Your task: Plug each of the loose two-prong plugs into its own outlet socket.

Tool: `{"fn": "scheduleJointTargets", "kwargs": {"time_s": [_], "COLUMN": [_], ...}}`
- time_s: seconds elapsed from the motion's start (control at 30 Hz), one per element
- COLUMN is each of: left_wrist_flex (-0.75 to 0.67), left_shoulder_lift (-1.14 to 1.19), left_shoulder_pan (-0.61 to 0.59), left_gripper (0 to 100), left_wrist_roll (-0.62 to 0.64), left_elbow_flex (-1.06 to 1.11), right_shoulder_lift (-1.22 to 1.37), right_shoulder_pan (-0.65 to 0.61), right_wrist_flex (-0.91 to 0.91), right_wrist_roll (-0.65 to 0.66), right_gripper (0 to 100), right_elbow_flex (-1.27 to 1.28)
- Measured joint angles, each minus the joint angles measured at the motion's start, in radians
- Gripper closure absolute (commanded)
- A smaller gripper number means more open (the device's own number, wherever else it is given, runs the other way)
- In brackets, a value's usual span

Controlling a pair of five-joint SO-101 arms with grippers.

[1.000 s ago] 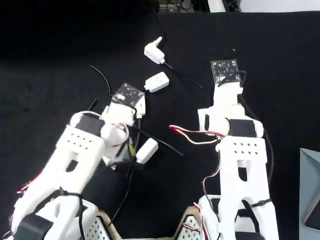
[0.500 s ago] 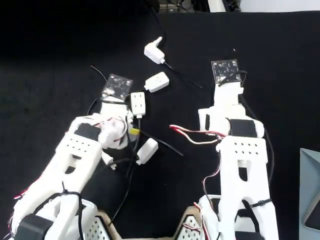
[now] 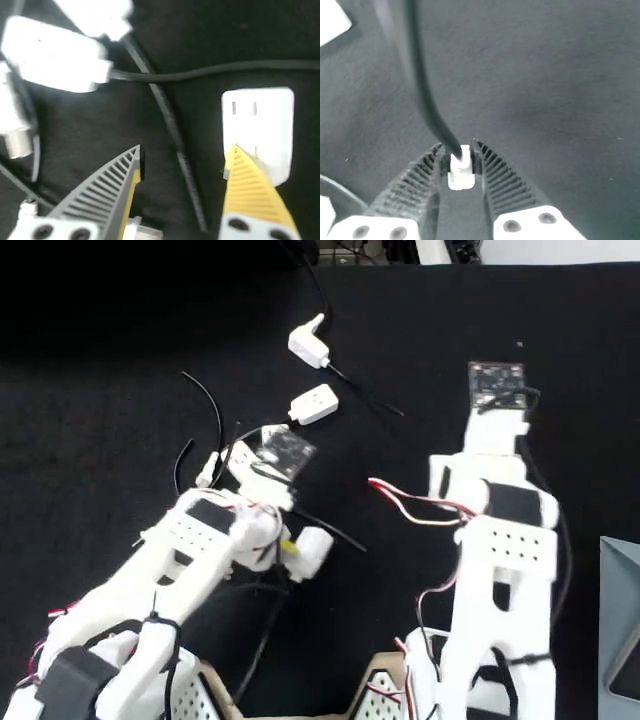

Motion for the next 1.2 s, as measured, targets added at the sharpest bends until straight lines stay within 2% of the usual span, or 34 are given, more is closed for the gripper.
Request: {"fn": "scheduleJointTargets", "kwargs": {"time_s": [0.23, 0.5, 0.67, 0.9, 1.13, 1.2], "left_wrist_flex": [0.210, 0.255, 0.150, -0.005, -0.026, -0.021], "left_shoulder_lift": [0.006, 0.015, 0.015, 0.017, 0.137, 0.203], "left_shoulder_pan": [0.199, 0.212, 0.213, 0.213, 0.235, 0.235], "left_gripper": [73, 73, 73, 73, 74, 78], "left_wrist_roll": [0.012, 0.083, 0.158, 0.195, 0.267, 0.288], "left_elbow_flex": [-0.103, -0.192, -0.157, -0.028, -0.026, -0.068], "right_shoulder_lift": [-0.106, -0.124, -0.124, -0.124, -0.124, -0.124], "right_shoulder_pan": [0.041, 0.057, 0.057, 0.055, 0.055, 0.055], "right_wrist_flex": [0.031, 0.031, 0.031, 0.031, 0.031, 0.031], "right_wrist_roll": [0.015, 0.034, 0.035, 0.038, 0.038, 0.038], "right_gripper": [98.7, 98.7, 98.7, 98.7, 98.7, 98.7], "right_elbow_flex": [0.000, 0.000, 0.000, 0.000, 0.000, 0.000]}}
